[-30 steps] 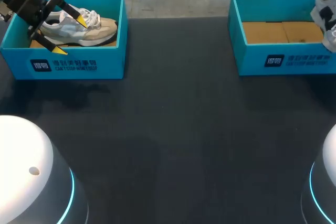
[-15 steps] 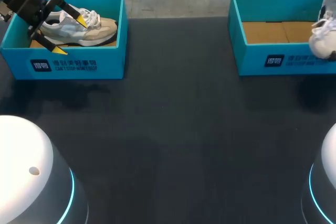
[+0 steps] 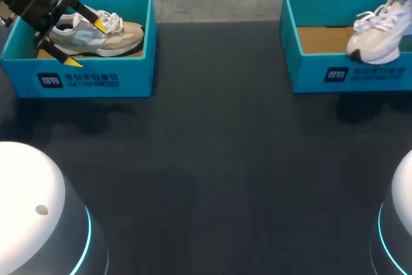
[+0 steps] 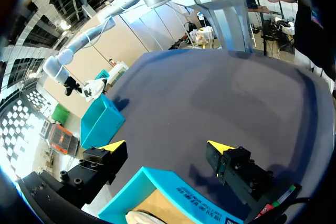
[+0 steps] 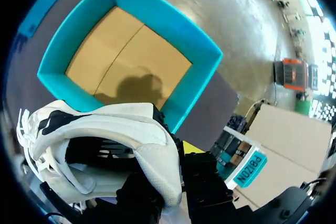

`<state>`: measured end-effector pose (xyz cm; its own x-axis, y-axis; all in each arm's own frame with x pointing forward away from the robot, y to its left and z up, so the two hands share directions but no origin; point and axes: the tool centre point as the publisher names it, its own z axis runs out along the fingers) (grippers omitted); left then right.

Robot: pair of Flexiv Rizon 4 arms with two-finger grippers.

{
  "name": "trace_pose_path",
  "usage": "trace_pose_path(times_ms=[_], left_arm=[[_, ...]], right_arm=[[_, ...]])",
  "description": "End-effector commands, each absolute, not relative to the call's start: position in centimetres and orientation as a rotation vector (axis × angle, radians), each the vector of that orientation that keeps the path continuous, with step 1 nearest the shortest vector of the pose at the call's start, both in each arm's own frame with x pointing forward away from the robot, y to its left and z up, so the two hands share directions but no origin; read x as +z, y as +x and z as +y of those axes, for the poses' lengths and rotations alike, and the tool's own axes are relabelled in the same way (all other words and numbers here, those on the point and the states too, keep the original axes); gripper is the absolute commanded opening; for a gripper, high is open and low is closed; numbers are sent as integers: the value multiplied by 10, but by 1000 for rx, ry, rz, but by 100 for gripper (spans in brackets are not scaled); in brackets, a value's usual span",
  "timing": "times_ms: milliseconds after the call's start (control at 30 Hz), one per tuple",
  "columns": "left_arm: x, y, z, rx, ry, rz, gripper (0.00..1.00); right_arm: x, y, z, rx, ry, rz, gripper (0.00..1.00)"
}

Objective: Take the shoe out of the shoebox, open the shoe tongue, remove and reinsert the insole, then place the shoe into the shoebox

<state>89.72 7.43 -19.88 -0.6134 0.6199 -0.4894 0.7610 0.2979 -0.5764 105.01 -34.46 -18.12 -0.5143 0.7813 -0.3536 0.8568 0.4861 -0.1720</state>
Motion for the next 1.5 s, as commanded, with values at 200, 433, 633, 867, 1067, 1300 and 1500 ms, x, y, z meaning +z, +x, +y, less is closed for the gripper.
trace_pose_path(times_ms=[200, 433, 633, 867, 1067, 1300, 1500], left_arm=[[-198, 898, 75, -1209, 1287, 2388, 100], [-198, 898, 75, -1209, 1287, 2388, 100], [-198, 898, 75, -1209, 1287, 2388, 100], [-198, 898, 75, -1209, 1287, 2388, 100], [-198, 898, 75, -1209, 1287, 2388, 100], [-198, 898, 75, -1209, 1287, 2388, 100], [-198, 898, 75, -1209, 1287, 2388, 100]], right_arm=[[-177, 1051, -342, -539, 2048, 2003, 0], [-177, 1051, -342, -539, 2048, 2003, 0], [-177, 1051, -342, -539, 2048, 2003, 0], [-177, 1051, -342, -539, 2048, 2003, 0], [-184, 1050, -344, -523, 2075, 1969, 0], [-200, 1047, -351, -491, 2115, 1918, 0], [-212, 1044, -355, -495, 2137, 1894, 0]])
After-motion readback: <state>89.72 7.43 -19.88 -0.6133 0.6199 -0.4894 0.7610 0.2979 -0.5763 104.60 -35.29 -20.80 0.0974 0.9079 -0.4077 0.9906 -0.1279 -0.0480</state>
